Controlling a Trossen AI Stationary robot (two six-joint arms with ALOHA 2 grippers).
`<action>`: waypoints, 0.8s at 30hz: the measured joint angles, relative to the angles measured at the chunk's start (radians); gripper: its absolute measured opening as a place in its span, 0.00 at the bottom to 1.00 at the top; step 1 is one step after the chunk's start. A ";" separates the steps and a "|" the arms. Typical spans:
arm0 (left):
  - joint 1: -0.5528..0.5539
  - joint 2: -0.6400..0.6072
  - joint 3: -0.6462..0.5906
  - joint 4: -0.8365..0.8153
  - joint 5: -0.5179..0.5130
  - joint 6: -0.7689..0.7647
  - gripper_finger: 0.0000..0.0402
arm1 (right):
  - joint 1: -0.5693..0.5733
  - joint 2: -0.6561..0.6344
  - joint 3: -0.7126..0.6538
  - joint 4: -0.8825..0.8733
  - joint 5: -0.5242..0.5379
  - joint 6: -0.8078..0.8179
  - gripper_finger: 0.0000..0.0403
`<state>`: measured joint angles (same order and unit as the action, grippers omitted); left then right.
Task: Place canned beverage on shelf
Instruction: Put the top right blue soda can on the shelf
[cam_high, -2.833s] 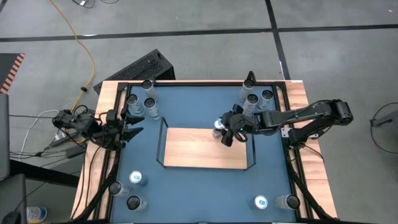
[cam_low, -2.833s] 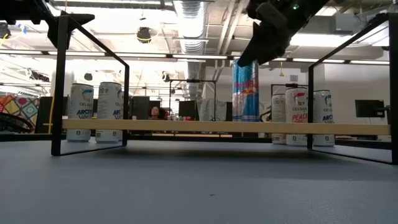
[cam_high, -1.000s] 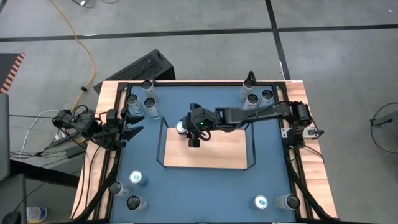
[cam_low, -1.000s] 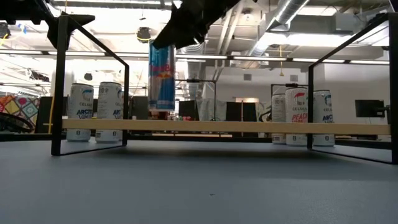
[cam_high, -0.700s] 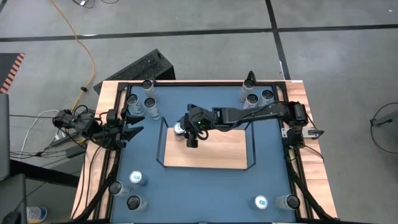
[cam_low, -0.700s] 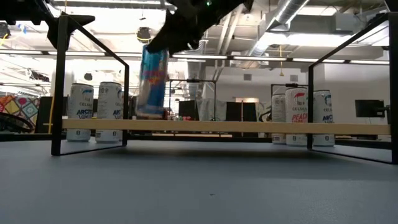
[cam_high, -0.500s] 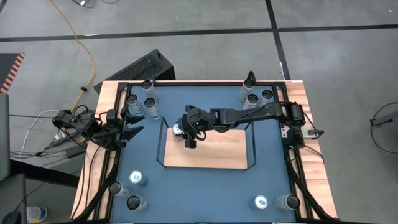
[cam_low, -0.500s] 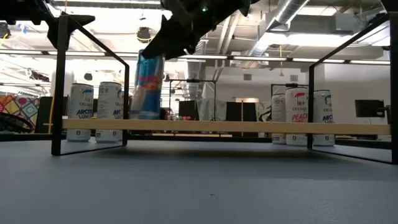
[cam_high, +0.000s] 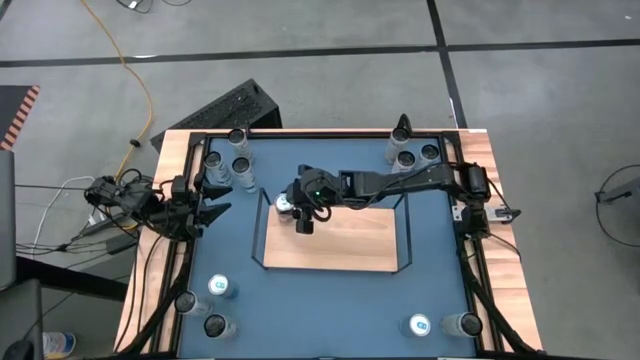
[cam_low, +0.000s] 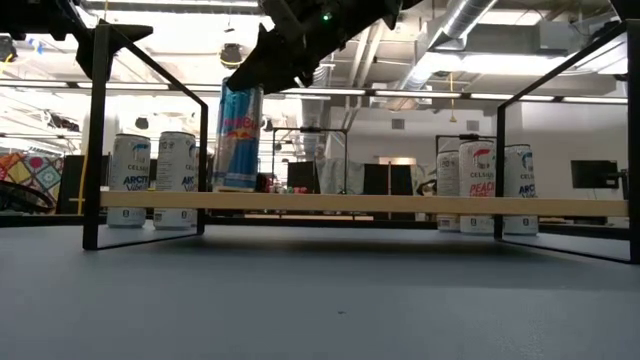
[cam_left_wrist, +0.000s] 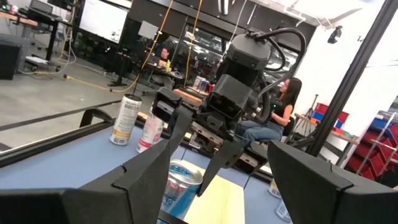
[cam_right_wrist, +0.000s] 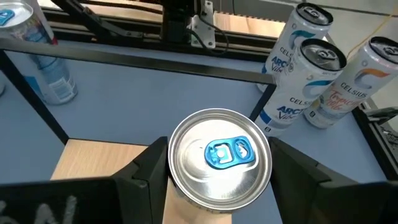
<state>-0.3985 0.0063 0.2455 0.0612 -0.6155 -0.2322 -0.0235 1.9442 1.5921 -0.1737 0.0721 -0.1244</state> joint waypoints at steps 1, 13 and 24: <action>0.000 0.000 0.000 0.000 0.000 0.000 0.64 | 0.000 0.000 0.000 -0.001 0.000 0.000 0.53; 0.000 0.000 0.000 -0.001 0.000 0.000 0.64 | 0.000 0.023 0.001 0.003 -0.003 0.004 0.55; 0.000 0.000 0.000 -0.002 0.001 0.000 0.64 | -0.006 0.024 0.000 0.004 -0.025 0.019 0.64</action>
<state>-0.3985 0.0063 0.2455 0.0592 -0.6144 -0.2321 -0.0296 1.9678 1.5925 -0.1701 0.0471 -0.1057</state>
